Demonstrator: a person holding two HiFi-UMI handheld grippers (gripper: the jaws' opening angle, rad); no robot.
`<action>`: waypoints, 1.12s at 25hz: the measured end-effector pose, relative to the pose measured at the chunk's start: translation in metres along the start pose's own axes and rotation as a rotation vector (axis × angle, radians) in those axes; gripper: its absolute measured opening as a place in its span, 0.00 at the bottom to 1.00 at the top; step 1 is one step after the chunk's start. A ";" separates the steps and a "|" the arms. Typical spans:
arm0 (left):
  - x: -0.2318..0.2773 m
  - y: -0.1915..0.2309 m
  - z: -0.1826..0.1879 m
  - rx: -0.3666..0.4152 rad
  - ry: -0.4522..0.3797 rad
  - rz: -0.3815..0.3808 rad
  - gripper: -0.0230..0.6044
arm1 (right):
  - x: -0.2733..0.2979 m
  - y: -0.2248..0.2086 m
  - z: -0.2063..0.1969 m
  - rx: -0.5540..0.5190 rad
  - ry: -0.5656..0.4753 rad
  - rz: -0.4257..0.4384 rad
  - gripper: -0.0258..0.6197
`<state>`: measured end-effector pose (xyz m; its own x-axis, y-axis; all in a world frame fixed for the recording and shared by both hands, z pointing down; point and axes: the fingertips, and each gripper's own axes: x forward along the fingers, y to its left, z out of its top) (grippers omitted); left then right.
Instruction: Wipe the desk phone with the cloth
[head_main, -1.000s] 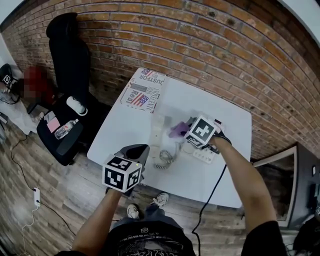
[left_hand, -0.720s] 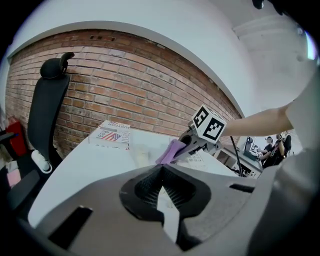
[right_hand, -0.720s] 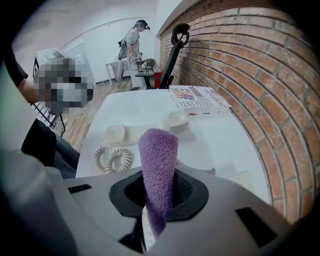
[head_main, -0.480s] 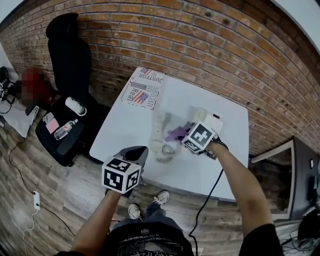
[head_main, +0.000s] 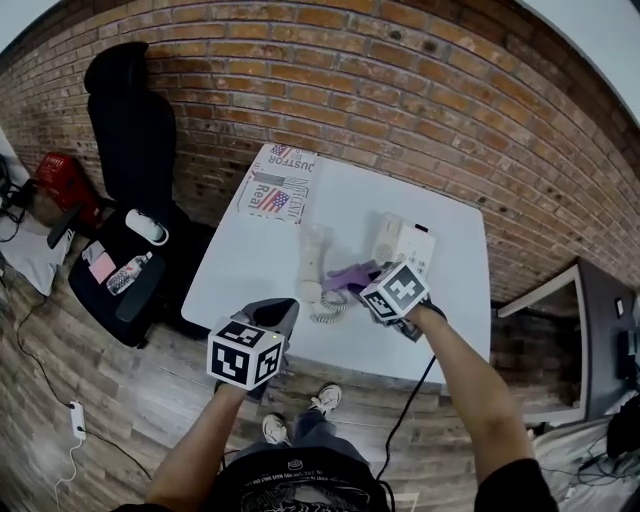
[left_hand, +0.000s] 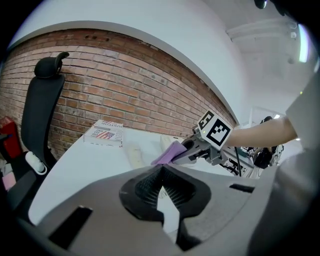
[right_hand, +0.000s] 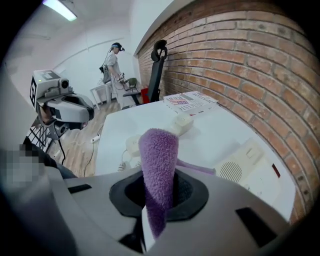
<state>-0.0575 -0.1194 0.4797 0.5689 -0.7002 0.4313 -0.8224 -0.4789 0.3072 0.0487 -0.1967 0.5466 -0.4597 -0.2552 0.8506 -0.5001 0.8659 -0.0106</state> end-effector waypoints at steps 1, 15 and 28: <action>0.000 -0.001 0.001 0.008 0.001 -0.005 0.05 | -0.003 0.002 0.000 0.021 -0.024 -0.010 0.11; 0.001 -0.022 0.037 0.127 0.002 -0.059 0.05 | -0.108 -0.003 -0.016 0.262 -0.381 -0.273 0.11; 0.009 -0.049 0.067 0.242 -0.001 -0.081 0.05 | -0.226 0.004 -0.058 0.396 -0.558 -0.503 0.11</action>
<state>-0.0125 -0.1374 0.4111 0.6329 -0.6552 0.4125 -0.7524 -0.6461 0.1280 0.1934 -0.1110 0.3854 -0.3561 -0.8345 0.4204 -0.9143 0.4041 0.0276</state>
